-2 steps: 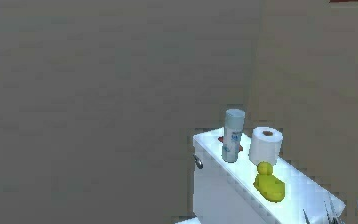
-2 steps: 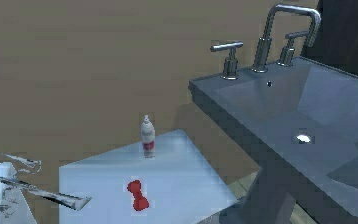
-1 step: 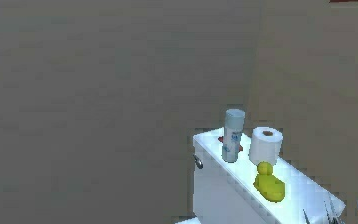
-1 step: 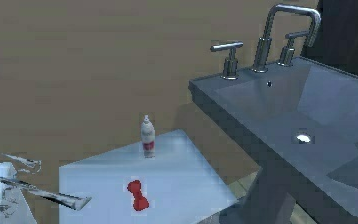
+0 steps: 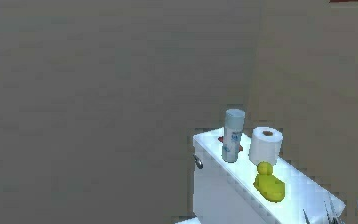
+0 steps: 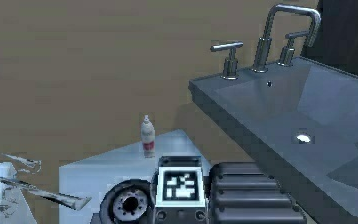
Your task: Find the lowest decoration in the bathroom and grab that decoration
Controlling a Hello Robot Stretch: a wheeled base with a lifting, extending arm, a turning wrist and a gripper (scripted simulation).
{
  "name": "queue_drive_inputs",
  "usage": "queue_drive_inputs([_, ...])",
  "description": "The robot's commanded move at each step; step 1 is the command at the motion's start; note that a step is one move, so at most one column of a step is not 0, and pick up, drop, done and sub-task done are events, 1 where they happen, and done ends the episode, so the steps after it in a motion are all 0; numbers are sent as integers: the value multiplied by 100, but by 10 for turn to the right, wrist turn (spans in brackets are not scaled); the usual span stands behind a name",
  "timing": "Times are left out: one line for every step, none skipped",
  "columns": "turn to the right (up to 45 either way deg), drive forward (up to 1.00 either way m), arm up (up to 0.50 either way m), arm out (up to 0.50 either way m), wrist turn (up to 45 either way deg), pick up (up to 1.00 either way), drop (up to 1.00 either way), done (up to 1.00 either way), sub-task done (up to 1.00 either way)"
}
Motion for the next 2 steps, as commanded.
queue_drive_inputs([0, 0, 0, 10, 0, 0, 0, 0, 0])
queue_drive_inputs([0, 0, 0, 0, 450, 0, 0, 0, 0])
